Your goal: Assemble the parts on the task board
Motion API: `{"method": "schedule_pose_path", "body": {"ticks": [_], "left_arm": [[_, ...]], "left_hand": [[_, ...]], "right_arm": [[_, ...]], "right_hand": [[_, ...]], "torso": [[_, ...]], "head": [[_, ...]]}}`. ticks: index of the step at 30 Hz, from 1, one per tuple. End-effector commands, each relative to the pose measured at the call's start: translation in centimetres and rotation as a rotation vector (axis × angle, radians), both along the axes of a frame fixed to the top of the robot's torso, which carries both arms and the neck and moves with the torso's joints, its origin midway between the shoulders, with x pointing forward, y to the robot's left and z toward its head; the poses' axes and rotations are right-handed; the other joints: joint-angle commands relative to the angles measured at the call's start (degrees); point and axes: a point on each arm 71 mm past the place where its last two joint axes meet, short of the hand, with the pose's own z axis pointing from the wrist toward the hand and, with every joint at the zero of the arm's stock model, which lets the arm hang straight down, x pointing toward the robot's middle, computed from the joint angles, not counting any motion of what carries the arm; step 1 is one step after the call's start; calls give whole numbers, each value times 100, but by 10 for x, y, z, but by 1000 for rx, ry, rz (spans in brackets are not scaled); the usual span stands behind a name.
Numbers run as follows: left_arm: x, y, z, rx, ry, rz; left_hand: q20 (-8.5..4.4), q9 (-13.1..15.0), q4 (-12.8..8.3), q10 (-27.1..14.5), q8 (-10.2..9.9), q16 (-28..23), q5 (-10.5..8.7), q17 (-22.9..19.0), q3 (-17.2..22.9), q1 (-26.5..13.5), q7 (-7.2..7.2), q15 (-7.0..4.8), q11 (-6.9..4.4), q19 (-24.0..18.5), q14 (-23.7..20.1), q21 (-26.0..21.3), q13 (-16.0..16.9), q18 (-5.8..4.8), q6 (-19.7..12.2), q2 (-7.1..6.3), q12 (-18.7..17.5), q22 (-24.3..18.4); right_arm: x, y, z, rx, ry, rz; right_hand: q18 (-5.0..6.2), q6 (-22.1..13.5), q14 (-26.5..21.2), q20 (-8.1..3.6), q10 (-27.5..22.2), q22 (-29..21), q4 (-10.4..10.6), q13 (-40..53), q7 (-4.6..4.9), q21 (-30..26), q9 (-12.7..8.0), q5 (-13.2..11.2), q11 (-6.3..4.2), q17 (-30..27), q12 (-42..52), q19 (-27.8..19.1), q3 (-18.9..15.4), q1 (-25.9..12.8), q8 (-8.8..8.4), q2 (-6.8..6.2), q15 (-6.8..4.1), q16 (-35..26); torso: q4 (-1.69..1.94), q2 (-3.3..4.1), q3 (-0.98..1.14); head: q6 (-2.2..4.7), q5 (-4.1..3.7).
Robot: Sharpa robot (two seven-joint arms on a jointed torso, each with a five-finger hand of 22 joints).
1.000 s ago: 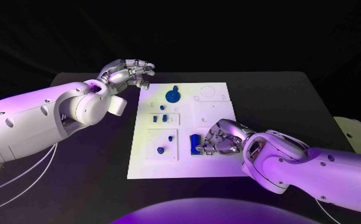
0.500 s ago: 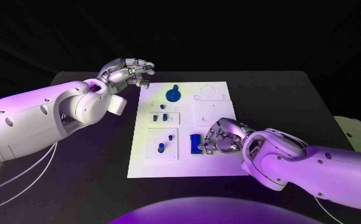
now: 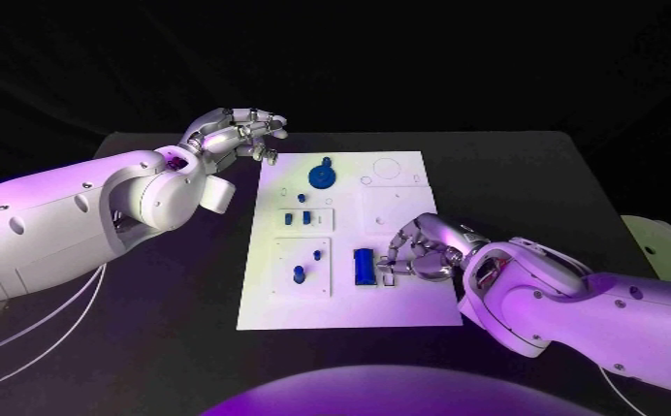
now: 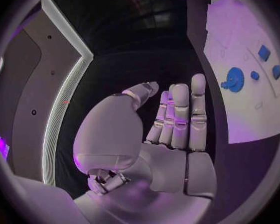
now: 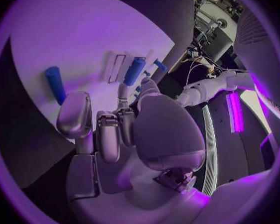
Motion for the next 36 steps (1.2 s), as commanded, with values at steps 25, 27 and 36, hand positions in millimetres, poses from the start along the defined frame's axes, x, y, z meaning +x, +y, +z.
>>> {"method": "schedule_pose_path", "body": {"ticks": [25, 27, 36], "left_arm": [[-3, -3, 2, -17, -8, -18], [-3, -3, 2, -17, -8, -19], [-3, -4, 2, -18, -7, -21]], "left_hand": [[25, 8, 43, -35, 21, -32, 16, -13, -17, -48, -10, 8, -4, 0, -50, -28, -6, 64, -52, -11, 21, -12], [25, 8, 43, -35, 21, -32, 16, -13, -17, -48, -10, 8, -4, 0, -50, -28, -6, 64, -52, -11, 21, -12], [25, 8, 43, -35, 21, -32, 16, -13, -17, -48, -10, 8, -4, 0, -50, -28, -6, 64, -52, -11, 21, -12]], "right_arm": [[-7, -76, -5, -218, -31, -142], [-7, -74, -8, -218, -28, -139], [-7, -62, -18, -217, -9, -118]], "right_hand": [[-32, -121, 531, 104, -89, 630, 11, 370, 76, -366, -3, -142, 101, 1151, -377, -105, -288, -26, -137, -154, 122, -78], [-32, -121, 531, 104, -89, 630, 11, 370, 76, -366, -3, -142, 101, 1151, -377, -105, -288, -26, -137, -154, 122, -78], [-35, -74, 537, 97, -73, 635, 1, 382, 55, -343, 16, -78, 81, 1174, -360, -90, -253, 61, -122, -110, 106, -72]], "torso": [[-8, 7, -2], [-4, 3, -7], [-2, 1, -5]], "head": [[-23, -192], [-28, -197], [-25, -198]]}}
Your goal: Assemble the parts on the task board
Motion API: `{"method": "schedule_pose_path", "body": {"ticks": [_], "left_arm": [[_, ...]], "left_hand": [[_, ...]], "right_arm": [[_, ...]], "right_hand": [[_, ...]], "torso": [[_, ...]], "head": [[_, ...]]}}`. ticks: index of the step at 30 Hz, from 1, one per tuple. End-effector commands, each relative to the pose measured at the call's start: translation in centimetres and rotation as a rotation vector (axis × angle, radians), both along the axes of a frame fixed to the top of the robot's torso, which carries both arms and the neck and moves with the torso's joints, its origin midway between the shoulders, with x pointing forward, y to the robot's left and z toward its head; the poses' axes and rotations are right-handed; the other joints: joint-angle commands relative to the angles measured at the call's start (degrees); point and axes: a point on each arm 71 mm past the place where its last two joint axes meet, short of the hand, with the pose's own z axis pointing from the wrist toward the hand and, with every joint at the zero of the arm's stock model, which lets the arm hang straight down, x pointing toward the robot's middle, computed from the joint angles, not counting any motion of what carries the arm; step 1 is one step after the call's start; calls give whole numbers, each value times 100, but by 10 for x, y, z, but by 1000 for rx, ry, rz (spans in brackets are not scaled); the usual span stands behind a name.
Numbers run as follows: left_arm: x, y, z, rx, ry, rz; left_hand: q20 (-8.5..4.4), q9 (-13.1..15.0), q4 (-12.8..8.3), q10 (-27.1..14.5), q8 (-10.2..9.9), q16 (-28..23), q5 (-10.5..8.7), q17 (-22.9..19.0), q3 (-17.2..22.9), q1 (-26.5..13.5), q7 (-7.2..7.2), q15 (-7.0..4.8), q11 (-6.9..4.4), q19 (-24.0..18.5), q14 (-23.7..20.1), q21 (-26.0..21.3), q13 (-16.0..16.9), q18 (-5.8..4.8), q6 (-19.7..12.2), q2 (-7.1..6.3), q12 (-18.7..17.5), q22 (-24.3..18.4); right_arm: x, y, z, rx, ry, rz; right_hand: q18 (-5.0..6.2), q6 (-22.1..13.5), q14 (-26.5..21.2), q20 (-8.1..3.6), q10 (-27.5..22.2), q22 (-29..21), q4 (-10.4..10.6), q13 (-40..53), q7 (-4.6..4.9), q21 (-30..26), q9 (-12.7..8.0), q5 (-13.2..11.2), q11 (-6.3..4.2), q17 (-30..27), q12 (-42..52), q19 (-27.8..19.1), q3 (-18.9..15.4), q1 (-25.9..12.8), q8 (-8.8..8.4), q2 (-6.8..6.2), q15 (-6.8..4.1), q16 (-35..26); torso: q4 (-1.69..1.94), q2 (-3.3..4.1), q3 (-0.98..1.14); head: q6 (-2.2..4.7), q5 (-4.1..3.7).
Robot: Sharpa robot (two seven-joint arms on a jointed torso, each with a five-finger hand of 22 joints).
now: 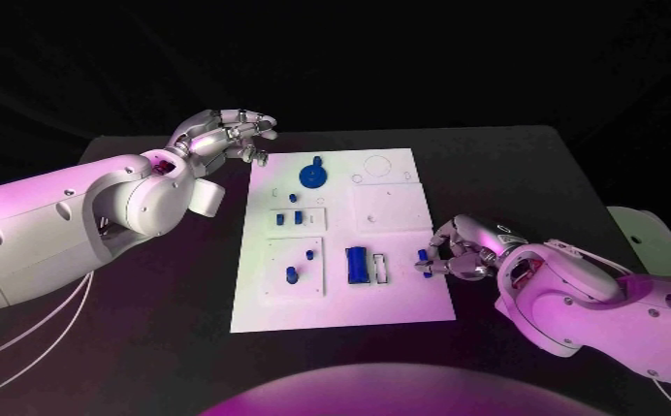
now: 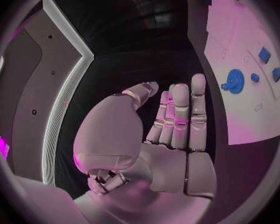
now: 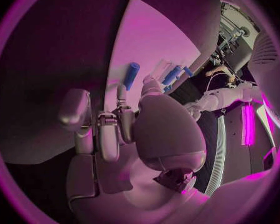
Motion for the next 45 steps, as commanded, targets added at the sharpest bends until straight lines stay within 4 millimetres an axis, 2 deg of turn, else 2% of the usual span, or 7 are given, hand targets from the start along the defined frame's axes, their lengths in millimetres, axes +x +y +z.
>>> {"method": "schedule_pose_path", "body": {"ticks": [1, 20, 25, 26, 28, 29, 45], "left_arm": [[-1, -3, 1, -15, -6, -15], [0, -2, 1, -15, -5, -16], [0, -2, 1, -14, -4, -15], [-1, -2, 1, -14, -4, -15], [-1, -1, 1, -13, -2, -15], [-1, -1, 1, -12, -1, -16], [0, -2, 0, -11, 4, -25]], "left_hand": [[25, 8, 28, -35, 21, -32, 17, -9, -2, -48, 10, 8, -4, 0, -50, -29, -7, 64, -31, -10, 21, -5], [26, 8, 42, -37, 28, -31, 17, -8, -7, -57, 11, 9, -3, 1, -49, -31, -7, 64, -37, -13, 23, -13], [26, 8, 42, -37, 28, -31, 17, -8, -7, -57, 11, 9, -3, 1, -49, -31, -7, 64, -37, -13, 23, -13], [26, 8, 47, -39, 34, -31, 18, -9, -7, -56, 10, 9, -4, 1, -50, -34, -8, 64, -41, -13, 25, -18], [26, 8, 47, -40, 35, -29, 19, -3, -7, -54, 9, 9, -5, 1, -48, -34, -8, 64, -42, -14, 25, -19], [26, 8, 44, -40, 36, -32, 20, -12, -6, -49, 8, 8, -6, 1, -51, -34, -8, 64, -43, -15, 26, -20], [26, 8, 39, -42, 38, -34, 21, -14, -4, -42, 7, 8, -7, 2, -53, -35, -8, 65, -45, -18, 26, -22]], "right_arm": [[0, 2, -4, -32, 11, 15], [-1, 11, -17, -104, 39, 74], [-1, 11, -16, -82, 22, 53], [-2, 10, -15, -59, 25, 35], [-3, 9, -14, -27, 35, 16], [-3, 9, -14, -8, 39, 5], [-7, 29, -1, 184, 106, -52]], "right_hand": [[-35, 52, 527, 5, -12, 631, -9, 379, -8, -4, 12, 44, -25, 1180, -4, 1, -4, 101, 6, 7, 34, -23], [-44, 180, 530, -40, 0, 648, -38, 395, -61, -1, 0, 277, -78, 1187, 13, 40, 131, 1208, -84, 111, -15, -25], [-53, 310, 540, -87, 27, 676, -8, 434, -128, 42, -56, -40, -143, 1232, 56, 68, 605, 1630, -143, 439, -64, -11], [-60, 287, 545, -110, 37, 694, 3, 446, -140, 70, -70, -516, -160, 1258, 66, 84, 1030, 1548, -188, 563, -77, -2], [-74, 289, 555, -113, 46, 723, 3, 471, -152, 102, -71, -1238, -141, 1305, 86, 102, 2273, 1377, -231, 199, -78, 14], [-68, 365, 559, -99, 76, 759, -61, 495, -114, 98, 15, -1254, -128, 1323, 114, 116, 4395, 594, -190, -717, -55, 19], [-77, 256, 574, -96, 126, 780, -435, 538, -115, 127, 367, -1144, -131, 1392, 170, 141, 5264, -72, 24, -895, -63, 42]], "torso": [[-1, -2, -1], [-6, -3, 1], [-2, 1, 0], [-2, -1, -1], [-3, -2, 1], [-8, -4, 0], [-10, -1, -3]], "head": [[0, 5], [-3, 28], [-2, 33], [-2, 41], [-6, 40], [-7, 42], [20, 58]]}}
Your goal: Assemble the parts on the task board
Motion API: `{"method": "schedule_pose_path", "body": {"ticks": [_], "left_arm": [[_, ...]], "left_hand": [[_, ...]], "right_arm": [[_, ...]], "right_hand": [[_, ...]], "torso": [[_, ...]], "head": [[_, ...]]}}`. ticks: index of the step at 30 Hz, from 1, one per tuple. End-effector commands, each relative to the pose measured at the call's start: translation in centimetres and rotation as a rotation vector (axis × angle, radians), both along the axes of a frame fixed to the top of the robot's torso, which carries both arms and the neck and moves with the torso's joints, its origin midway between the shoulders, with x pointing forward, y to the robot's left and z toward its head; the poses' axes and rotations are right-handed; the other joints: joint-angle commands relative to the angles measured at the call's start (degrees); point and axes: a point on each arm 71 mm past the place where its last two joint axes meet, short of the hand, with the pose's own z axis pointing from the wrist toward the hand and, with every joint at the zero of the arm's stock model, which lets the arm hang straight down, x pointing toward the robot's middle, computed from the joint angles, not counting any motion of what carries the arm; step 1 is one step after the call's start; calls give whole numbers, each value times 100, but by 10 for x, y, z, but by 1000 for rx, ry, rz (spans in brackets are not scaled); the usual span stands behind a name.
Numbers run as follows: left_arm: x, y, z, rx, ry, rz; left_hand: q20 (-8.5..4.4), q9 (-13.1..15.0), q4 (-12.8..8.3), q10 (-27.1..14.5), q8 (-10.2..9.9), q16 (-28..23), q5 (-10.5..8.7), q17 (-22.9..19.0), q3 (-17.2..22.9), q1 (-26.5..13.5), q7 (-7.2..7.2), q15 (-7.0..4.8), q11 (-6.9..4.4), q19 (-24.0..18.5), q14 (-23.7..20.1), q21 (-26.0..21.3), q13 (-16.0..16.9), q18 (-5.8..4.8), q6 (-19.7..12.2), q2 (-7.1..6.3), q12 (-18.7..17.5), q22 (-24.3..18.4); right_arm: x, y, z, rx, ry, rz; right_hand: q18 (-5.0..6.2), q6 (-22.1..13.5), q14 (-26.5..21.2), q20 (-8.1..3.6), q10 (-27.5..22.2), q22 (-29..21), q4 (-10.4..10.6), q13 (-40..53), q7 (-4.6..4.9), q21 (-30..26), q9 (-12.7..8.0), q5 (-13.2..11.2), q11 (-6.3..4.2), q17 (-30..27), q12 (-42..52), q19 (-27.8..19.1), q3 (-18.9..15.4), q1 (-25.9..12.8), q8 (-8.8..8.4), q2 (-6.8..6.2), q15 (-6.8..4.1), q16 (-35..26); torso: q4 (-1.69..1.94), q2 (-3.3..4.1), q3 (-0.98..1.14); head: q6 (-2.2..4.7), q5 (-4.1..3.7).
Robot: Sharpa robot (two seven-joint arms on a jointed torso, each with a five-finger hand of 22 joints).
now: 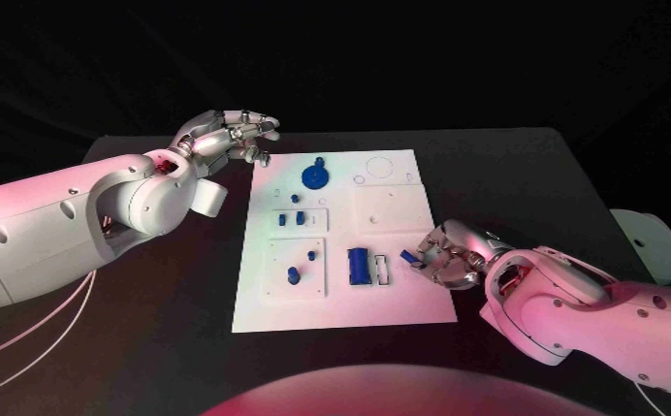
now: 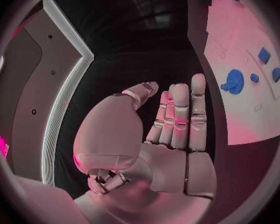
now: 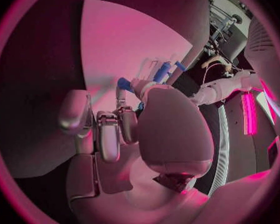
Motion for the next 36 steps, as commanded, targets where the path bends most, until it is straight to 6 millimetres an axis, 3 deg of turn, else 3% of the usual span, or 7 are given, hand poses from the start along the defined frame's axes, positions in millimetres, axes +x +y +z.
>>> {"method": "schedule_pose_path", "body": {"ticks": [1, 5, 14, 25, 36], "left_arm": [[-1, -3, 1, -11, 0, -21], [-1, -3, 1, -12, 0, -23], [-1, -3, 1, -11, 1, -22], [-1, -2, 1, -12, 1, -24], [-1, -3, 1, -14, 1, -28]], "left_hand": [[26, 8, 23, -42, 39, -34, 21, -5, 13, -42, 7, -12, -7, 2, -33, -35, -9, 65, -45, -18, 26, -8], [26, 8, 23, -42, 39, -34, 21, -5, 13, -42, 7, -12, -7, 2, -33, -35, -9, 65, -45, -18, 26, -8], [25, 8, 19, -45, 47, -35, 29, -7, 16, -29, 7, -14, -6, 3, -36, -36, -10, 66, -48, -22, 28, -14], [25, 8, 19, -45, 47, -35, 29, -7, 16, -29, 7, -14, -6, 3, -36, -36, -10, 66, -48, -22, 28, -14], [25, 8, 19, -45, 47, -35, 29, -7, 16, -29, 7, -14, -6, 3, -36, -36, -10, 66, -48, -22, 28, -14]], "right_arm": [[-2, 7, -2, 77, 62, -27], [-2, 14, -4, 105, 95, -27], [-1, 23, -6, 127, 121, -22], [1, 32, -11, 131, 146, -4], [4, 33, -15, 110, 167, 7]], "right_hand": [[-79, 2, 583, 8, 84, 786, -586, 552, -3, 53, 355, 84, 42, 1398, 51, 41, 832, -326, 89, -118, 27, 44], [-81, 9, 588, 6, 98, 790, -594, 571, -8, 66, 377, 87, 39, 1419, 77, 49, 831, -511, 103, -167, 25, 51], [-85, 61, 594, 3, 117, 795, -525, 598, -16, 88, 378, 123, 34, 1447, 111, 60, 732, -882, 108, -199, 22, 60], [-84, 112, 595, -2, 131, 795, -493, 620, -28, 89, 367, 152, 25, 1454, 138, 63, 655, -1038, 109, -194, 14, 63], [-79, 179, 592, -7, 137, 786, -359, 631, -33, 51, 313, 30, 22, 1441, 148, 57, 302, -1344, 71, -242, 12, 58]], "torso": [[-8, 3, -3], [7, 4, -3], [-1, 4, -4], [-4, 10, 5], [-1, 2, -1]], "head": [[6, 10], [1, 13], [-13, 20], [-26, 47], [-43, 48]]}}
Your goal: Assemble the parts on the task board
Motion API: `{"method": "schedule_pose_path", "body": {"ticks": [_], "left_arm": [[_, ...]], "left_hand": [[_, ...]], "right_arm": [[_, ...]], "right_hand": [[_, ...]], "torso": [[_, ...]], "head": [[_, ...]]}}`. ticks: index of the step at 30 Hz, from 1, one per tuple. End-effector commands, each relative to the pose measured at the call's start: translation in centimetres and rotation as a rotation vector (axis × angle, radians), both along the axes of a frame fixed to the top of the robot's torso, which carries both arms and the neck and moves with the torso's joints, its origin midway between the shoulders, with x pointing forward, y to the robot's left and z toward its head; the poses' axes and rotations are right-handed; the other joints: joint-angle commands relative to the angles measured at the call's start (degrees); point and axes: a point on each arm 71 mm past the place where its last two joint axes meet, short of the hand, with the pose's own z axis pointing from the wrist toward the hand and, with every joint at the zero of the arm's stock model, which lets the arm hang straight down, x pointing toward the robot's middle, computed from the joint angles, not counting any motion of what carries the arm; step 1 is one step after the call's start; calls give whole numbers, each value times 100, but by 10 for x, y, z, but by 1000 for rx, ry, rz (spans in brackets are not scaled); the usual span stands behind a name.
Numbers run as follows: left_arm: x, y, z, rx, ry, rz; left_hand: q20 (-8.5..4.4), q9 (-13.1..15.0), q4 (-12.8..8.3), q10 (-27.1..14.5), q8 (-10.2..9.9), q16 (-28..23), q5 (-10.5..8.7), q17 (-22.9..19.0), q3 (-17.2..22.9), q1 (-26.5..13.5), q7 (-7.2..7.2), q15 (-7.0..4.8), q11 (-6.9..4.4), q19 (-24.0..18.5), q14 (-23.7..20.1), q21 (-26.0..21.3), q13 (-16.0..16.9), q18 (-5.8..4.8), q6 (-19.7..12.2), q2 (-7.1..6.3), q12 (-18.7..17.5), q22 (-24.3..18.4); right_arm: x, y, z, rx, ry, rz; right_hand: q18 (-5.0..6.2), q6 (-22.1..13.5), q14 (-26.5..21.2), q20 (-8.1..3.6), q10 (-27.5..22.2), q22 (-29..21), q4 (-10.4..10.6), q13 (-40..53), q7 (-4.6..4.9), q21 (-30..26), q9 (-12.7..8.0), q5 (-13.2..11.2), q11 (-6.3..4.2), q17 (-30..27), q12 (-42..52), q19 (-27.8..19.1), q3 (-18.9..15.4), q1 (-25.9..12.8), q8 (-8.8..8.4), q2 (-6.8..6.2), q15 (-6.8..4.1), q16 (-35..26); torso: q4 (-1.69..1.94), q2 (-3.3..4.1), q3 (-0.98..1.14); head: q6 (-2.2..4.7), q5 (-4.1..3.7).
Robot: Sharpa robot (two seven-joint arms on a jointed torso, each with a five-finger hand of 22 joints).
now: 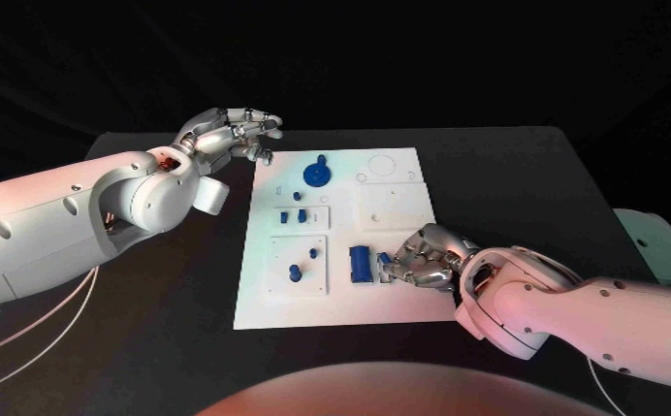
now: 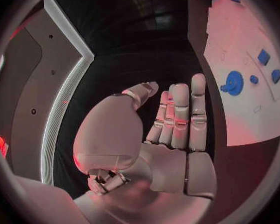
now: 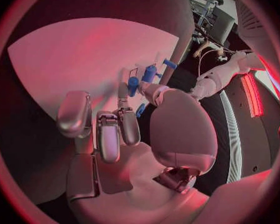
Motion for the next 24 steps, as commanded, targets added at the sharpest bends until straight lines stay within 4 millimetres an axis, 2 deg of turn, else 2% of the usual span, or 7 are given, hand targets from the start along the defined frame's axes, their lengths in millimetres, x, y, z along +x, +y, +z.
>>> {"method": "schedule_pose_path", "body": {"ticks": [1, 14, 16, 24], "left_arm": [[-1, -3, 1, -11, -2, -19], [-1, -2, 1, -11, 1, -23], [-1, -3, 1, -11, 1, -23], [-1, -2, 1, -11, 2, -23]], "left_hand": [[25, 8, 19, -45, 13, -35, 29, -8, 16, -29, 7, -14, -6, 3, -36, -36, -5, 66, -48, -22, 28, -5], [25, 8, 19, -45, 13, -35, 29, -8, 16, -29, 7, -14, -6, 3, -36, -36, -5, 66, -48, -22, 28, -5], [25, 8, 19, -45, 13, -35, 29, -8, 16, -29, 7, -14, -6, 3, -36, -36, -5, 66, -48, -22, 28, -5], [26, 7, 30, -51, 28, -41, 33, -20, 12, -30, 9, -12, -3, 4, -44, -39, -8, 65, -53, -31, 30, -17]], "right_arm": [[-1, 2, -3, -12, 24, 27], [1, 2, -4, -8, 20, 28], [2, 2, -4, -8, 19, 28], [1, 2, -4, -6, 21, 32]], "right_hand": [[-77, 12, 592, -7, 135, 780, 28, 633, 51, -30, -19, -17, 23, 1436, 16, 13, -121, -80, -33, 12, 13, 10], [-73, 52, 589, -5, 121, 773, 172, 613, 54, -65, -81, 109, 26, 1424, -16, 6, -663, -139, -89, 68, 16, 6], [-70, 64, 590, -3, 121, 769, 183, 614, 54, -85, -101, 273, 27, 1428, -16, 2, -864, -140, -109, 133, 17, 7], [-73, 69, 590, -3, 124, 774, 188, 620, 55, -65, -108, 297, 28, 1426, -9, 7, -934, -144, -115, 146, 17, 7]], "torso": [[2, -1, -2], [0, 0, -5], [2, -2, -3], [-1, -1, -4]], "head": [[-6, 2], [-11, 5], [-13, 8], [-25, 11]]}}
